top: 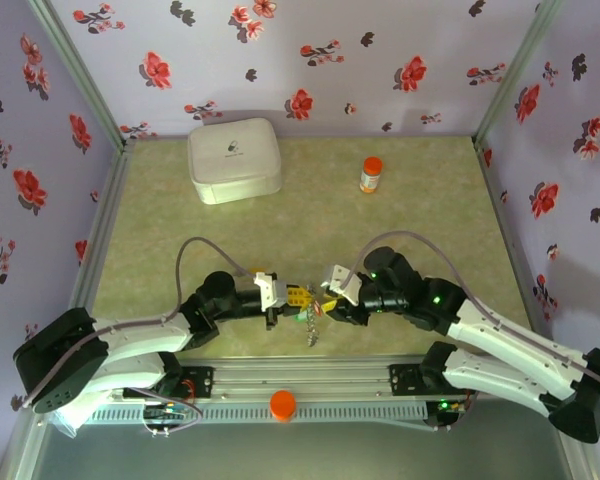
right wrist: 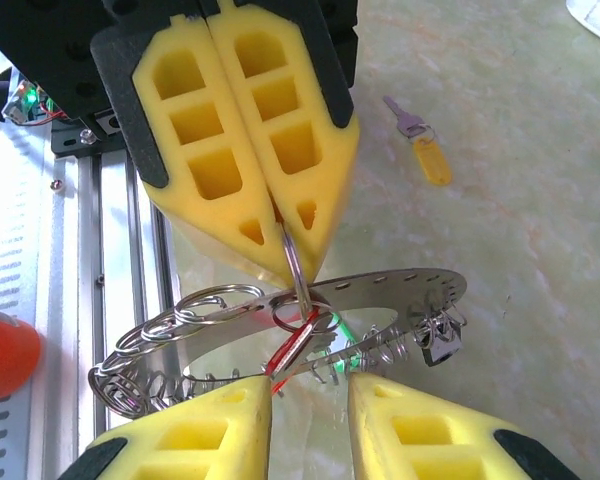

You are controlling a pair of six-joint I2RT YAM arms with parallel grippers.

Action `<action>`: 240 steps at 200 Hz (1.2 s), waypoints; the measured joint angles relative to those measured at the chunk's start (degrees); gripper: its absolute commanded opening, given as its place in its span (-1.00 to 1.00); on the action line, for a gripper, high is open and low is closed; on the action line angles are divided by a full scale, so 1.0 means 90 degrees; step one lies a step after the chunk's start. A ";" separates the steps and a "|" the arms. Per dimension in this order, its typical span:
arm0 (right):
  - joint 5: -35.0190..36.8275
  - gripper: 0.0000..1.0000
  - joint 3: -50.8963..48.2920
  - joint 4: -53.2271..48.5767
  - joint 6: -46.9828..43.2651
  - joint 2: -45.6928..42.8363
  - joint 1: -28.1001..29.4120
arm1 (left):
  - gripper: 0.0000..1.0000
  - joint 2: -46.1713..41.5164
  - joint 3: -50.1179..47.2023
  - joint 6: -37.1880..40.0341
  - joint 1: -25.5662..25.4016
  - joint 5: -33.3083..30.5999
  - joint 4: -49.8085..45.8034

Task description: Put the keys on the keyring

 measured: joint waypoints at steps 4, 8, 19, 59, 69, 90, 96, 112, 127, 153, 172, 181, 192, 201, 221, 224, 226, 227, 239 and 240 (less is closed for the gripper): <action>-0.0010 -0.48 -0.0012 0.0036 0.0017 0.0000 0.0000 | -1.00 0.0010 0.0000 -0.0015 0.0000 0.0000 0.0034; -0.0027 -0.48 -0.0015 0.0063 0.0039 0.0002 0.0000 | -1.00 0.0015 0.0000 -0.0034 0.0000 0.0002 0.0075; -0.0068 -0.50 -0.0019 0.0158 0.0085 0.0022 0.0000 | -1.00 0.0041 0.0000 -0.0061 0.0000 0.0002 0.0194; -0.0185 -0.53 -0.0066 0.0595 0.0185 0.0153 0.0000 | -1.00 0.0170 0.0000 -0.0189 0.0000 0.0049 0.0420; -0.0206 -0.52 -0.0087 0.0661 0.0211 0.0204 0.0000 | -1.00 0.0209 0.0000 -0.0209 0.0000 0.0049 0.0461; -0.0238 -0.52 -0.0097 0.0736 0.0257 0.0330 -0.0005 | -1.00 0.0270 0.0000 -0.0248 0.0007 0.0046 0.0491; -0.0238 -0.52 -0.0097 0.0746 0.0260 0.0359 -0.0005 | -1.00 0.0284 0.0000 -0.0255 0.0007 0.0049 0.0488; -0.0238 -0.50 -0.0097 0.0750 0.0282 0.0389 -0.0005 | -1.00 0.0311 0.0000 -0.0279 0.0012 0.0051 0.0510; -0.0214 -0.44 -0.0097 0.0743 0.0284 0.0355 -0.0005 | -1.00 0.0311 0.0002 -0.0279 0.0012 0.0056 0.0544; -0.0063 -0.26 -0.0141 0.0724 0.0289 0.0114 -0.0005 | -1.00 0.0308 0.0002 -0.0277 0.0005 0.0097 0.0678; 0.0000 -0.24 -0.0219 0.0721 0.0301 -0.0070 -0.0005 | -1.00 0.0308 0.0002 -0.0274 0.0005 0.0097 0.0709; 0.0005 -0.23 -0.0270 0.0721 0.0304 -0.0102 -0.0005 | -1.00 0.0308 0.0002 -0.0274 0.0005 0.0097 0.0709; 0.0005 -0.22 -0.0357 0.0729 0.0316 -0.0100 -0.0005 | -1.00 0.0308 0.0002 -0.0274 0.0005 0.0097 0.0709; 0.0005 -0.21 -0.0452 0.0733 0.0355 -0.0090 -0.0005 | -1.00 0.0308 0.0002 -0.0274 0.0005 0.0097 0.0709; 0.0002 -0.20 -0.0614 0.0787 0.0440 -0.0022 -0.0005 | -1.00 0.0301 0.0002 -0.0274 0.0005 0.0097 0.0709; 0.0002 -0.20 -0.0624 0.0799 0.0452 -0.0007 -0.0005 | -1.00 0.0301 0.0002 -0.0274 0.0005 0.0097 0.0709; 0.0002 -0.20 -0.0634 0.0809 0.0457 0.0002 -0.0005 | -1.00 0.0299 0.0002 -0.0274 0.0005 0.0097 0.0709; 0.0002 -0.21 -0.0634 0.0816 0.0459 0.0005 -0.0005 | -1.00 0.0296 0.0002 -0.0274 0.0005 0.0097 0.0709; 0.0000 -0.22 -0.0644 0.0852 0.0474 0.0061 -0.0005 | -1.00 0.0287 0.0002 -0.0274 0.0005 0.0097 0.0709; 0.0000 -0.22 -0.0644 0.0857 0.0474 0.0063 -0.0005 | -1.00 0.0284 0.0002 -0.0274 0.0005 0.0097 0.0709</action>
